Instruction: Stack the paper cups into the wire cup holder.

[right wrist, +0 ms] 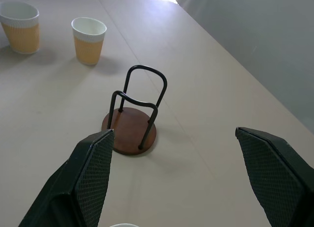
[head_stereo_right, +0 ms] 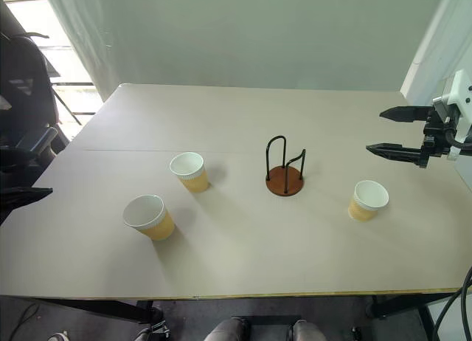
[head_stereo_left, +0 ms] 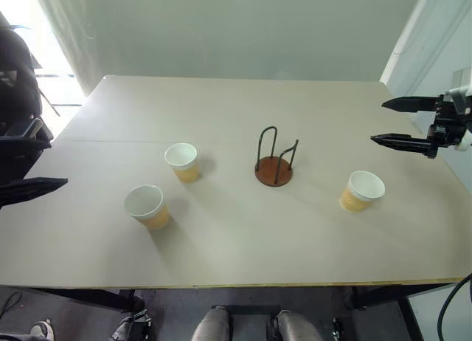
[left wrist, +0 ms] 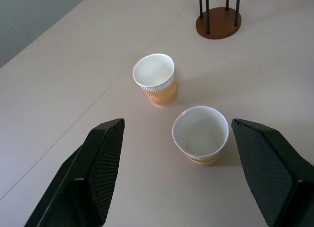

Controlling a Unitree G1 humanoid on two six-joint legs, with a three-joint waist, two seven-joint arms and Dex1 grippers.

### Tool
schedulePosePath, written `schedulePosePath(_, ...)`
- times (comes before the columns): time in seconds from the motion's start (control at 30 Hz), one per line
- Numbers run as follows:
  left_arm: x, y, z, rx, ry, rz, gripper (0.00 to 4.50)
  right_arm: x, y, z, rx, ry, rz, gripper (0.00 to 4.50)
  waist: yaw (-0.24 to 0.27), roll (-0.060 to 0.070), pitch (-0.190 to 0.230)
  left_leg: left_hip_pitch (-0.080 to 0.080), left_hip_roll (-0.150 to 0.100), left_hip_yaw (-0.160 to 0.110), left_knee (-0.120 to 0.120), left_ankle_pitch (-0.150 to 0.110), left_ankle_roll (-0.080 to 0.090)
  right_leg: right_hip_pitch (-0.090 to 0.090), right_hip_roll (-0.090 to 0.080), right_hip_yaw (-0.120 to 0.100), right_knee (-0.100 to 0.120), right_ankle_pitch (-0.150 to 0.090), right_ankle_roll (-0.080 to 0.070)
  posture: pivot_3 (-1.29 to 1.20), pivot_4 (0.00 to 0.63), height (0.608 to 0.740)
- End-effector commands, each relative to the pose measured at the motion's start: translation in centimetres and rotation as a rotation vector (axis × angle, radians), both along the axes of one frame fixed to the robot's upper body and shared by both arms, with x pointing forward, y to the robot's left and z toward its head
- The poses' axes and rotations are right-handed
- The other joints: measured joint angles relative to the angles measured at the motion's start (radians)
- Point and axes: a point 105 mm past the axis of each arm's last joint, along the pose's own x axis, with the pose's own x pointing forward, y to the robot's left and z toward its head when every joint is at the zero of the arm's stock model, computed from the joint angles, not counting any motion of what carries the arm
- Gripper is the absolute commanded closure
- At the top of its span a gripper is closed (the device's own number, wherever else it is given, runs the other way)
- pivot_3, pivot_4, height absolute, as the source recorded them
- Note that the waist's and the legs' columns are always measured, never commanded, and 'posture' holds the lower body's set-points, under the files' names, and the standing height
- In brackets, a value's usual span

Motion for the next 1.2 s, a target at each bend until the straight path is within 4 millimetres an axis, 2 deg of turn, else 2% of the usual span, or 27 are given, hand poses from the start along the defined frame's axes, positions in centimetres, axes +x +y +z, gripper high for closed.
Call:
schedulePosePath(0.03,-0.2,0.1,0.5,0.008,-0.028,-0.002,0.78,-0.5,-0.4,1.6,-0.014,-0.062,-0.009,0.42,0.0,0.0,0.0,0.0,0.0,0.0,0.0,0.0,0.0,0.0,0.0,0.0,0.0,0.0,0.0,0.0,0.15,0.74)
schedulePosePath(0.23,-0.1,0.0,0.4,0.004,-0.027,-0.01,0.78,-0.6,-0.3,1.4,-0.037,-0.075,-0.005,0.42,0.0,0.0,0.0,0.0,0.0,0.0,0.0,0.0,0.0,0.0,0.0,0.0,0.0,0.0,0.0,0.0,0.15,0.74)
schedulePosePath(0.43,-0.1,-0.3,0.8,-0.009,-0.043,-0.027,0.78,-0.9,0.4,2.4,-0.002,-0.102,0.02,0.42,0.0,0.0,0.0,0.0,0.0,0.0,0.0,0.0,0.0,0.0,0.0,0.0,0.0,0.0,0.0,0.0,0.15,0.74)
schedulePosePath(0.53,-0.1,-0.6,1.7,-0.035,-0.065,-0.039,0.78,-1.9,2.8,3.1,0.055,-0.098,0.118,0.42,0.0,0.0,0.0,0.0,0.0,0.0,0.0,0.0,0.0,0.0,0.0,0.0,0.001,0.0,0.0,0.0,0.15,0.74)
schedulePosePath(0.63,0.3,-0.5,2.5,-0.053,-0.082,-0.034,0.78,-3.9,7.5,2.7,0.157,-0.048,0.28,0.42,-0.003,0.0,0.0,0.001,0.001,0.0,0.0,0.0,0.0,0.0,0.001,0.0,0.001,0.0,0.0,0.0,0.15,0.74)
schedulePosePath(0.67,0.5,-0.6,2.4,-0.057,-0.079,-0.04,0.78,-4.6,9.5,1.4,0.209,0.005,0.33,0.42,-0.004,-0.001,0.0,0.001,0.003,0.001,0.001,0.0,0.0,0.0,0.002,0.0,0.001,0.001,-0.001,0.0,0.15,0.74)
schedulePosePath(0.73,0.9,-0.9,2.1,-0.066,-0.071,-0.051,0.78,-5.3,12.2,-1.1,0.3,0.102,0.354,0.42,-0.006,-0.003,-0.002,0.002,0.005,0.001,0.0,0.002,0.001,0.002,0.004,0.0,0.0,0.0,-0.002,0.0,0.15,0.74)
schedulePosePath(0.87,1.2,-1.2,1.8,-0.07,-0.06,-0.06,0.78,-4.8,15.1,-5.3,0.4,0.219,0.232,0.42,-0.002,-0.002,-0.001,0.0,0.013,0.001,0.011,0.002,0.009,0.003,0.014,0.001,0.0,0.0,-0.004,0.0,0.15,0.74)
schedulePosePath(0.97,1.4,-1.4,1.8,-0.071,-0.054,-0.066,0.78,-4.0,15.7,-6.9,0.458,0.269,0.131,0.42,0.001,-0.002,-0.001,-0.002,0.016,0.001,0.014,0.001,0.009,0.002,0.016,0.001,0.0,0.002,-0.006,0.0,0.15,0.74)
schedulePosePath(1.03,1.5,-1.5,1.8,-0.073,-0.051,-0.072,0.78,-3.5,15.5,-7.5,0.506,0.298,0.078,0.42,0.001,-0.002,-0.001,-0.001,0.016,0.001,0.015,-0.001,0.006,0.002,0.016,0.001,0.0,0.003,-0.008,0.0,0.15,0.74)
schedulePosePath(1.1,1.7,-1.6,1.7,-0.072,-0.048,-0.075,0.78,-3.0,15.2,-8.4,0.519,0.314,0.022,0.42,0.002,-0.002,-0.001,-0.002,0.016,0.0,0.015,-0.006,-0.003,0.001,0.016,0.001,0.0,0.004,-0.01,0.0,0.15,0.74)
schedulePosePath(1.2,1.9,-1.8,1.7,-0.072,-0.046,-0.08,0.78,-2.2,14.8,-9.3,0.536,0.325,-0.062,0.42,0.002,-0.003,-0.002,-0.001,0.016,0.001,0.015,-0.006,-0.005,0.0,0.016,0.001,0.0,0.001,-0.017,0.0,0.15,0.74)
